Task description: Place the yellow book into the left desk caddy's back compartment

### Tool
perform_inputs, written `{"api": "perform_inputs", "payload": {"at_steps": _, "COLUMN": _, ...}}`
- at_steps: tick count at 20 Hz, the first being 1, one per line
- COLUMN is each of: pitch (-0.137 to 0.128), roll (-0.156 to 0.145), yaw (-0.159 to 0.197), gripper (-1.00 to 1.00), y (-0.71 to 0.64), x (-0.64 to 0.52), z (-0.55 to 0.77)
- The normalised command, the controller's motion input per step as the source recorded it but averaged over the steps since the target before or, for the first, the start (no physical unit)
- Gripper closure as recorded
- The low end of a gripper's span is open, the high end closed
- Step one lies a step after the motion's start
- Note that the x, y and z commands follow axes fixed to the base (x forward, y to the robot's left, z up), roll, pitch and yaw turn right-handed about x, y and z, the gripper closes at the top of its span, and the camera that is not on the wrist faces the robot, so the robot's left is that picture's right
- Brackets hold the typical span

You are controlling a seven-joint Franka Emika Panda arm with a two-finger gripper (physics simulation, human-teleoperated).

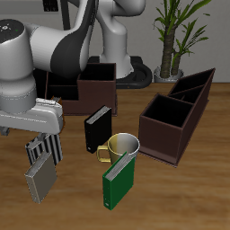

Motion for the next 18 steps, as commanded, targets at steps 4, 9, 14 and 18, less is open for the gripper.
{"api": "perform_inputs", "payload": {"at_steps": 4, "pitch": 0.000, "roll": 0.018, "yaw": -0.009, "gripper": -1.00, "y": 0.22, "x": 0.10, "z": -0.15}}
{"api": "perform_inputs", "payload": {"at_steps": 9, "pitch": -0.003, "roll": 0.014, "yaw": 0.001, "gripper": -1.00, "y": 0.14, "x": 0.10, "z": -0.22}}
{"api": "perform_inputs", "payload": {"at_steps": 14, "pitch": 0.014, "roll": 0.002, "yaw": -0.016, "gripper": -1.00, "y": 0.02, "x": 0.00, "z": -0.21}}
{"api": "perform_inputs", "payload": {"at_steps": 18, "pitch": 0.005, "roll": 0.007, "yaw": -0.004, "gripper": -1.00, "y": 0.02, "x": -0.03, "z": -0.21}}
